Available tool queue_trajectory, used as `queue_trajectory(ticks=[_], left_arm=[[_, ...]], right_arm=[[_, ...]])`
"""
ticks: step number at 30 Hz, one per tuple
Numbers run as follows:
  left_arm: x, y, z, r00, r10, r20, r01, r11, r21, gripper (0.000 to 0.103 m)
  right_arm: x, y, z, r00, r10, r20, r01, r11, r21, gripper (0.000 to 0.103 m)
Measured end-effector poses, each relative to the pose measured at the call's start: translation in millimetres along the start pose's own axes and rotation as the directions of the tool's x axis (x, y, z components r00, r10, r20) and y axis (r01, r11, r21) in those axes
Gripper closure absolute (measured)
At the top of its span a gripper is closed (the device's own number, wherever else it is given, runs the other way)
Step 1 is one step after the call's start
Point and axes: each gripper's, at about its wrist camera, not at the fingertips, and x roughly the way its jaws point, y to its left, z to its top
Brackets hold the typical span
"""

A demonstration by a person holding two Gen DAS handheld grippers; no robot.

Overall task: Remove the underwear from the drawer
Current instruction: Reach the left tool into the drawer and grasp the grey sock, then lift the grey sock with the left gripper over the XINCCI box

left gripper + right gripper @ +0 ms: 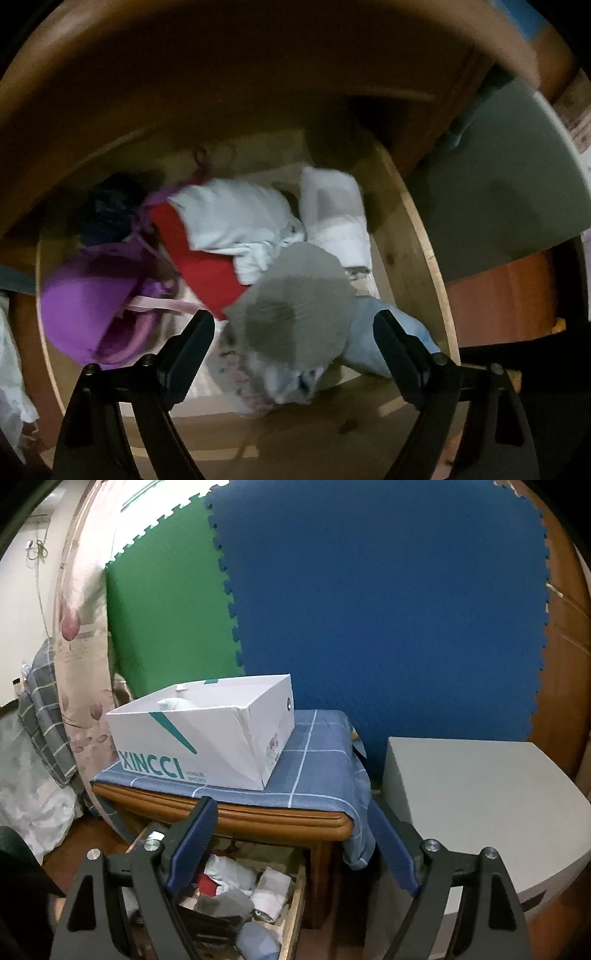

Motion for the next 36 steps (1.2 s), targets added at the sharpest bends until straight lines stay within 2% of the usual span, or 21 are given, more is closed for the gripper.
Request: queue_trajectory(ticks=[4, 5, 6, 7, 8, 9, 11, 14, 16, 18, 20, 27, 31, 36], left_arm=[[26.6, -9.6, 11.7, 0.992, 0.052, -0.111, -0.052, 0.999, 0.001, 0.029], [37.2, -8.9, 12.8, 0.984, 0.063, -0.166, -0.063, 0.998, 0.004, 0.046], [40.9, -7.9, 13.6, 0.980, 0.056, -0.191, -0.056, 0.998, 0.008, 0.054], [39.6, -7.4, 14.2, 0.981, 0.048, -0.190, -0.046, 0.999, 0.011, 0.057], [34.5, -7.4, 13.7, 0.984, 0.041, -0.175, -0.038, 0.999, 0.019, 0.070], [26.8, -7.9, 11.8, 0.988, 0.038, -0.153, -0.033, 0.999, 0.037, 0.073], [7.9, -6.6, 4.6, 0.993, 0.021, -0.112, -0.012, 0.997, 0.074, 0.075], [-34.0, -3.9, -8.2, 1.000, 0.030, -0.002, -0.030, 0.993, 0.116, 0.075], [-66.8, 4.4, -18.6, 0.998, 0.014, 0.065, -0.021, 0.994, 0.109, 0.075], [-87.3, 7.7, -24.0, 0.993, 0.026, 0.117, -0.039, 0.993, 0.114, 0.075], [-106.4, 14.7, -26.8, 0.987, 0.011, 0.159, -0.025, 0.996, 0.086, 0.075], [-174.4, 23.1, -51.5, 0.947, 0.044, 0.317, -0.067, 0.996, 0.062, 0.075], [-201.8, 35.4, -61.7, 0.929, 0.058, 0.365, -0.078, 0.996, 0.040, 0.075], [-235.0, 49.7, -65.6, 0.894, 0.102, 0.435, -0.115, 0.993, 0.002, 0.074]], right_arm=[[-1.6, -3.1, 0.2, 1.000, 0.019, 0.012, -0.019, 1.000, 0.014, 0.018], [-1.5, -4.4, 0.7, 1.000, 0.023, 0.014, -0.024, 0.999, 0.022, 0.018], [-1.7, -5.7, 0.9, 1.000, 0.026, 0.016, -0.026, 0.999, 0.028, 0.018], [-1.2, -6.1, 1.3, 0.999, 0.028, 0.018, -0.029, 0.999, 0.033, 0.018], [-1.7, -6.9, 1.5, 0.999, 0.031, 0.019, -0.031, 0.999, 0.037, 0.018], [-2.3, -7.0, 1.1, 0.999, 0.031, 0.021, -0.032, 0.999, 0.039, 0.018], [-3.1, -5.9, 0.5, 0.999, 0.027, 0.022, -0.028, 0.999, 0.032, 0.018], [-1.6, -3.1, -0.2, 1.000, 0.014, 0.013, -0.014, 1.000, 0.017, 0.018], [1.0, -0.1, -0.7, 1.000, -0.002, 0.006, 0.002, 1.000, 0.005, 0.018], [5.2, 3.6, -1.0, 1.000, -0.014, -0.006, 0.014, 1.000, -0.007, 0.018], [11.3, 9.3, -1.7, 0.999, -0.027, -0.023, 0.026, 0.999, -0.028, 0.018], [30.1, 28.9, -8.7, 0.992, -0.097, -0.076, 0.086, 0.988, -0.132, 0.018], [34.7, 32.2, -10.8, 0.985, -0.150, -0.087, 0.135, 0.978, -0.161, 0.018], [43.2, 31.8, -12.4, 0.975, -0.187, -0.117, 0.166, 0.971, -0.171, 0.018]])
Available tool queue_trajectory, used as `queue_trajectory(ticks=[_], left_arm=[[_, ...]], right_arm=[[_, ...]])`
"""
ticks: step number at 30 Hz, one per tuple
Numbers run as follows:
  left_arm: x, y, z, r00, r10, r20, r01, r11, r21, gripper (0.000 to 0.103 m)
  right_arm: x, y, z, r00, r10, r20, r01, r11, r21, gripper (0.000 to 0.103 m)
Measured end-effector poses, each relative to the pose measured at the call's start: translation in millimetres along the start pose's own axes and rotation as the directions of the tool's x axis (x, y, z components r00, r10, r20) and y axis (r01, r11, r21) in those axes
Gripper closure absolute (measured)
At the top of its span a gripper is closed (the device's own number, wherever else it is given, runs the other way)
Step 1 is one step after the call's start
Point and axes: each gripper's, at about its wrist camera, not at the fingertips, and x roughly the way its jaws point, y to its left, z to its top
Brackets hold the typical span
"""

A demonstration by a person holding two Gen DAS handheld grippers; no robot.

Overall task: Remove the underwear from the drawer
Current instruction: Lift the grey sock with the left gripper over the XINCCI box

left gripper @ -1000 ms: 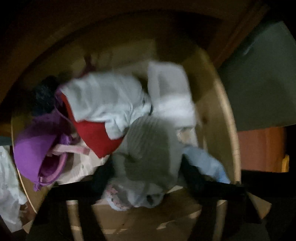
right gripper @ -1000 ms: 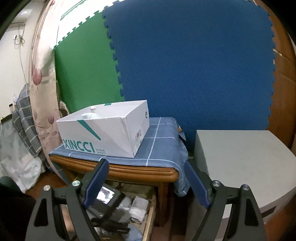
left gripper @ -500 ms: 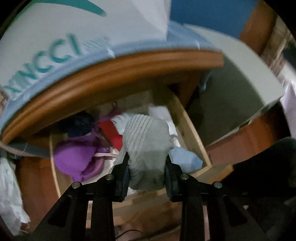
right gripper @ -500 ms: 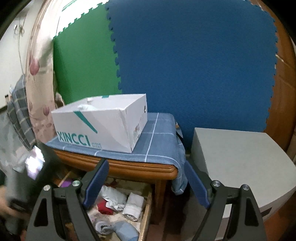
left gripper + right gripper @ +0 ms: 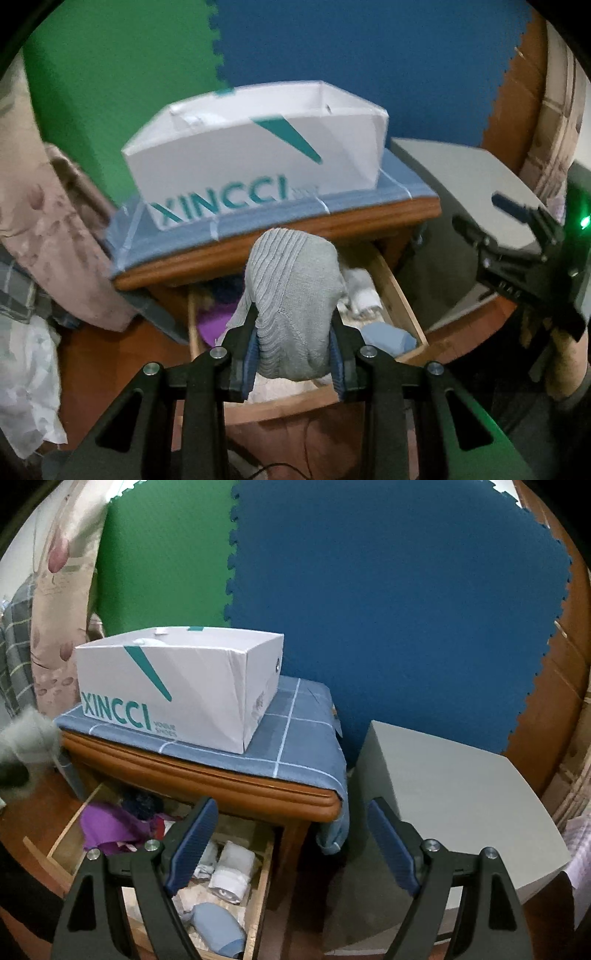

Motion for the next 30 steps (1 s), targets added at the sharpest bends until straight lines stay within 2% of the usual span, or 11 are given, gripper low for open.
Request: queue_trajectory(ticks=[5, 20, 30], left_arm=[[-29.5, 14.4, 13.0, 0.996, 0.034, 0.084, -0.032, 0.999, -0.019, 0.074], [-57.4, 31.5, 38.0, 0.983, 0.088, 0.164, -0.081, 0.996, -0.045, 0.073], [-67.4, 32.9, 61.0, 0.973, 0.094, 0.209, -0.088, 0.995, -0.041, 0.073]], right_arm=[[4.3, 4.4, -1.0, 1.000, -0.016, -0.018, 0.015, 1.000, -0.026, 0.018], [8.7, 1.6, -1.6, 0.999, -0.034, -0.037, 0.033, 0.999, -0.023, 0.018], [10.3, 2.3, -1.3, 0.998, -0.041, -0.041, 0.039, 0.999, -0.029, 0.018]])
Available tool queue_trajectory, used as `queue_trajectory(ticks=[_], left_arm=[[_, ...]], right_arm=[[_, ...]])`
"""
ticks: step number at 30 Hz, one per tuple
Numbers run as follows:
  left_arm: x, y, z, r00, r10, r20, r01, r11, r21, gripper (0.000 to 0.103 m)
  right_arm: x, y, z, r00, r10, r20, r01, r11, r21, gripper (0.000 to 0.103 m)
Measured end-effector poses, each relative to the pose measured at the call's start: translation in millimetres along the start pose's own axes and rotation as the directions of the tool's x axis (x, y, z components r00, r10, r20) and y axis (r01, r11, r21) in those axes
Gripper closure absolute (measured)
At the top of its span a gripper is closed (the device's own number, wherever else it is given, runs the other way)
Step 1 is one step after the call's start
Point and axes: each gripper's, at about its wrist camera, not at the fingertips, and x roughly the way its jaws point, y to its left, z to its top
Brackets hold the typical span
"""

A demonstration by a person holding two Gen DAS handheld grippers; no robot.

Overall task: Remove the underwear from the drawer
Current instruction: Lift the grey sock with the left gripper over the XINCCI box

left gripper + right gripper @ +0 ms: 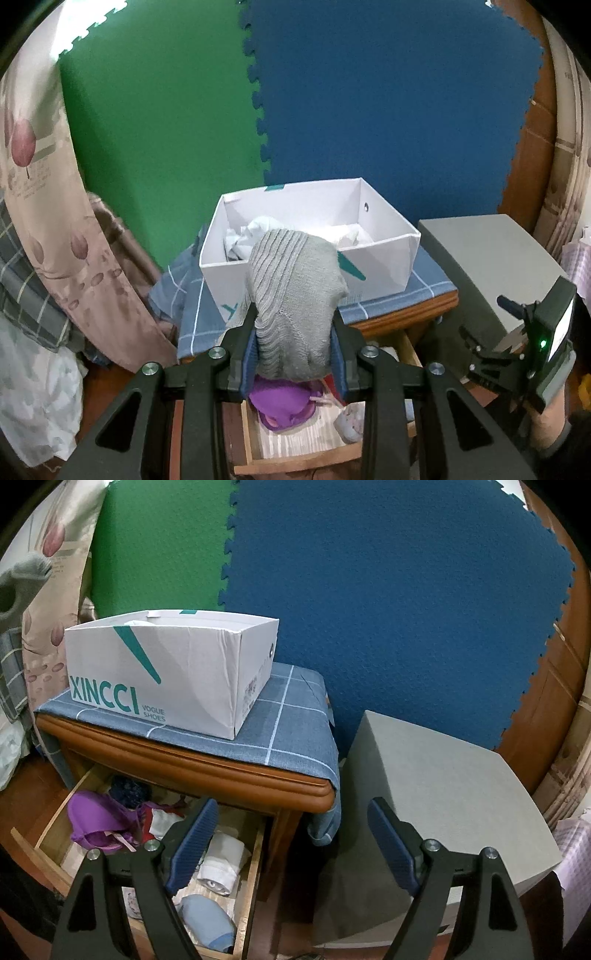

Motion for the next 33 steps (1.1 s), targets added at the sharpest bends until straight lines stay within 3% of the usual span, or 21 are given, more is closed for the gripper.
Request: queue_trajectory(ticks=[24, 33], left_arm=[[35.6, -19.3, 90.8, 0.996, 0.048, 0.078, -0.053, 0.997, 0.058, 0.072], [70.9, -19.2, 113.0, 0.997, 0.073, 0.030, -0.074, 0.996, 0.055, 0.072]], right_arm=[[1.3, -2.1, -1.2, 1.000, -0.001, -0.009, 0.001, 1.000, 0.005, 0.018], [1.8, -3.5, -0.5, 1.000, 0.002, -0.008, -0.002, 1.000, 0.009, 0.018]])
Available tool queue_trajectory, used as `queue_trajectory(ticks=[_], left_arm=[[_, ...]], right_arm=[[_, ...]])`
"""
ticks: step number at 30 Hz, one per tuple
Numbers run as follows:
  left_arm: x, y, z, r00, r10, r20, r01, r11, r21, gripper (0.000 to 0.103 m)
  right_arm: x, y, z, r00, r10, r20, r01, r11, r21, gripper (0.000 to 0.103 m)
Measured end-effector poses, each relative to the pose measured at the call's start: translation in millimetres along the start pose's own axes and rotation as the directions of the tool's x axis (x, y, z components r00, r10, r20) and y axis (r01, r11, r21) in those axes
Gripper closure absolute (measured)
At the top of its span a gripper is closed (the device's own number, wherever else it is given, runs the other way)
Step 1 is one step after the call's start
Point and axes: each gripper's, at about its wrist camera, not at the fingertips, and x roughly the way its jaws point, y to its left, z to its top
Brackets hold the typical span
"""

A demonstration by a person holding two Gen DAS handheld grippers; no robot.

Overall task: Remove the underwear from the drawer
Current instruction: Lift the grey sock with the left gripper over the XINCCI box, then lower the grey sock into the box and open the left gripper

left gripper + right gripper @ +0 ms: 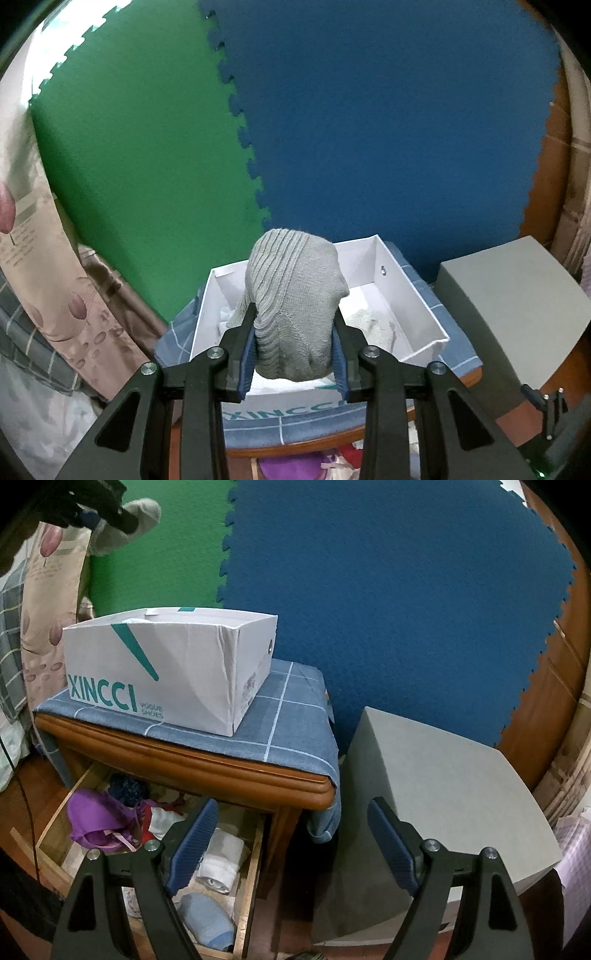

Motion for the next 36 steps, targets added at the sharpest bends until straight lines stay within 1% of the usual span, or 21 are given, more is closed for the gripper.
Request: queue_trajectory(ticks=[13, 17, 21, 26, 28, 30, 31, 33, 35, 36], left_arm=[[50.3, -3.5, 9.5, 0.995, 0.030, -0.100, -0.029, 1.000, 0.008, 0.072], [70.3, -1.5, 11.9, 0.989, 0.037, -0.143, -0.037, 0.999, 0.000, 0.072], [92.7, 5.9, 14.0, 0.981, 0.034, -0.190, -0.041, 0.999, -0.035, 0.072], [123.0, 17.9, 15.5, 0.967, 0.009, -0.255, -0.033, 0.995, -0.090, 0.072], [135.1, 20.6, 16.0, 0.959, 0.011, -0.285, -0.041, 0.994, -0.101, 0.072], [149.8, 24.0, 15.2, 0.945, -0.006, -0.326, -0.038, 0.991, -0.129, 0.072], [153.2, 25.2, 14.5, 0.942, -0.008, -0.335, -0.041, 0.989, -0.140, 0.072], [159.3, 26.4, 15.8, 0.943, -0.042, -0.330, -0.019, 0.984, -0.178, 0.072], [162.4, 20.2, 21.4, 0.945, -0.043, -0.325, -0.012, 0.986, -0.165, 0.072], [163.1, 15.8, 26.1, 0.945, -0.066, -0.319, 0.009, 0.984, -0.176, 0.072]], right_arm=[[0.5, 0.1, -0.6, 1.000, 0.006, -0.003, -0.006, 1.000, 0.014, 0.018], [2.1, 0.6, -1.1, 1.000, 0.011, -0.009, -0.010, 1.000, 0.018, 0.018], [2.7, 3.2, -1.0, 1.000, 0.016, -0.011, -0.016, 1.000, 0.012, 0.018], [5.6, 5.0, -1.6, 0.999, 0.032, -0.024, -0.032, 0.999, 0.018, 0.018], [5.6, 6.1, -1.6, 0.999, 0.039, -0.025, -0.039, 0.999, 0.018, 0.018], [5.7, 6.3, -2.1, 0.999, 0.044, -0.027, -0.044, 0.999, 0.015, 0.018], [5.9, 6.7, -2.4, 0.999, 0.046, -0.029, -0.045, 0.999, 0.014, 0.018], [6.2, 6.0, -2.8, 0.998, 0.052, -0.032, -0.052, 0.999, 0.017, 0.018], [6.0, 5.3, -3.5, 0.998, 0.062, -0.033, -0.061, 0.998, 0.024, 0.018], [6.0, 4.7, -3.7, 0.997, 0.066, -0.033, -0.065, 0.998, 0.026, 0.018]])
